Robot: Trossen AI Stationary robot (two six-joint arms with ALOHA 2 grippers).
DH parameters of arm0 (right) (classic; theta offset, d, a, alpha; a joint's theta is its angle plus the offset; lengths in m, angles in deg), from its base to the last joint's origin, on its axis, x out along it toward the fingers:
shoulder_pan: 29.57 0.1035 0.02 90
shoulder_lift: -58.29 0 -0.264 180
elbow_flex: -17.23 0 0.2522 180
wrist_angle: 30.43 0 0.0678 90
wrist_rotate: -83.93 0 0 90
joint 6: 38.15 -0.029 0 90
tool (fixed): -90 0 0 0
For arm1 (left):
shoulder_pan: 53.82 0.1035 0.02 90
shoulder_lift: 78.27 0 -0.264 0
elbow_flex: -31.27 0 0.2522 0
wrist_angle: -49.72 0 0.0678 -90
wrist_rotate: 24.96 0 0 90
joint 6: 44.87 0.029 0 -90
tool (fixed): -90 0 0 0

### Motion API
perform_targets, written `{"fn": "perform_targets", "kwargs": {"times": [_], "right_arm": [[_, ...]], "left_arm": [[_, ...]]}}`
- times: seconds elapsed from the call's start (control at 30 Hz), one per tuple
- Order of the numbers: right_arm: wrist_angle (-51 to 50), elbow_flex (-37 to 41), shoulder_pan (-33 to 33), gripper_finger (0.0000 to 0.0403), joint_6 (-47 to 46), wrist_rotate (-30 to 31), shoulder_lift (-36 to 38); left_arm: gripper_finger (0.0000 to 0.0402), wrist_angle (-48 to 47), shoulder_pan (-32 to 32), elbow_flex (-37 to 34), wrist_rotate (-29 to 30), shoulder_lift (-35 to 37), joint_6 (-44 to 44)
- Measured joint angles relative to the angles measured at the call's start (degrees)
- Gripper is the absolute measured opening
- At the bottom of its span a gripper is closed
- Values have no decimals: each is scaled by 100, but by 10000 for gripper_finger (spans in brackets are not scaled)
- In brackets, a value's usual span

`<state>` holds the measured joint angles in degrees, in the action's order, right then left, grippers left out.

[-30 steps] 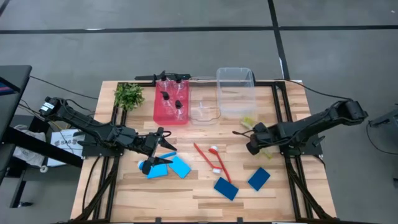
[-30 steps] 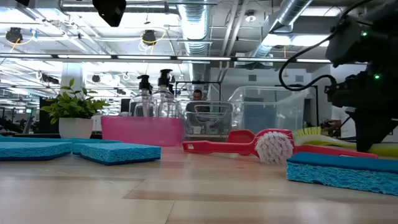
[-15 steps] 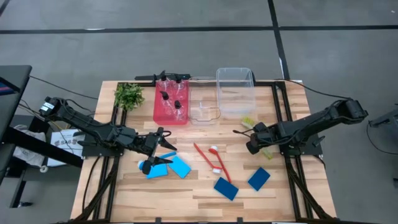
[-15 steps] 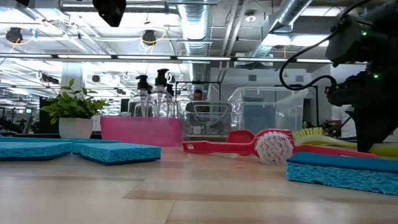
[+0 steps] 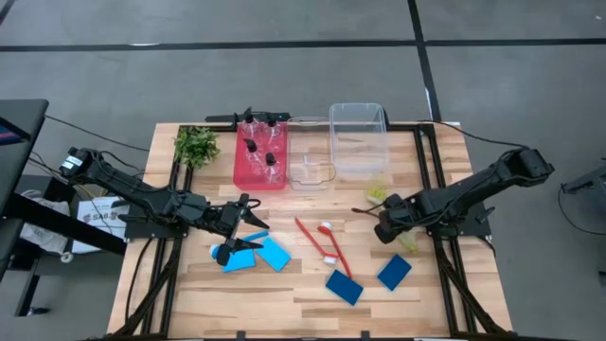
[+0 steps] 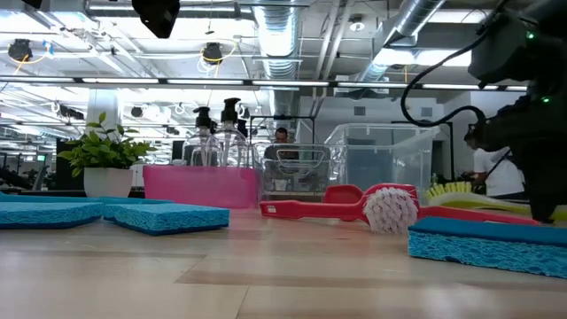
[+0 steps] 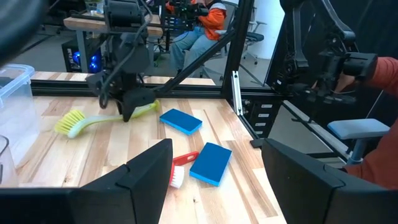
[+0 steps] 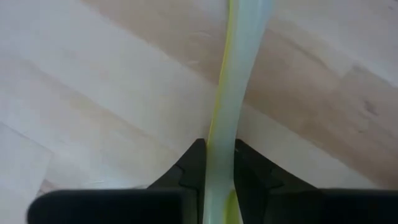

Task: Pick & Place Kitchen Sink Supplies
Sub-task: Put the green dish brush into the right transparent bin

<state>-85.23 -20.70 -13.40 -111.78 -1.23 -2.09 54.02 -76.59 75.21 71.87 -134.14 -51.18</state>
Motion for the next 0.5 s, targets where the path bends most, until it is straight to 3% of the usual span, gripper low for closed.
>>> {"fn": "perform_targets", "kwargs": {"times": [0.3,0.5], "right_arm": [[82,-684,611,48,50,378,-1],[85,-1671,832,48,1027,931,0]], "left_arm": [[250,0,0,0,0,0,0],[250,0,0,0,18,0,0]]}}
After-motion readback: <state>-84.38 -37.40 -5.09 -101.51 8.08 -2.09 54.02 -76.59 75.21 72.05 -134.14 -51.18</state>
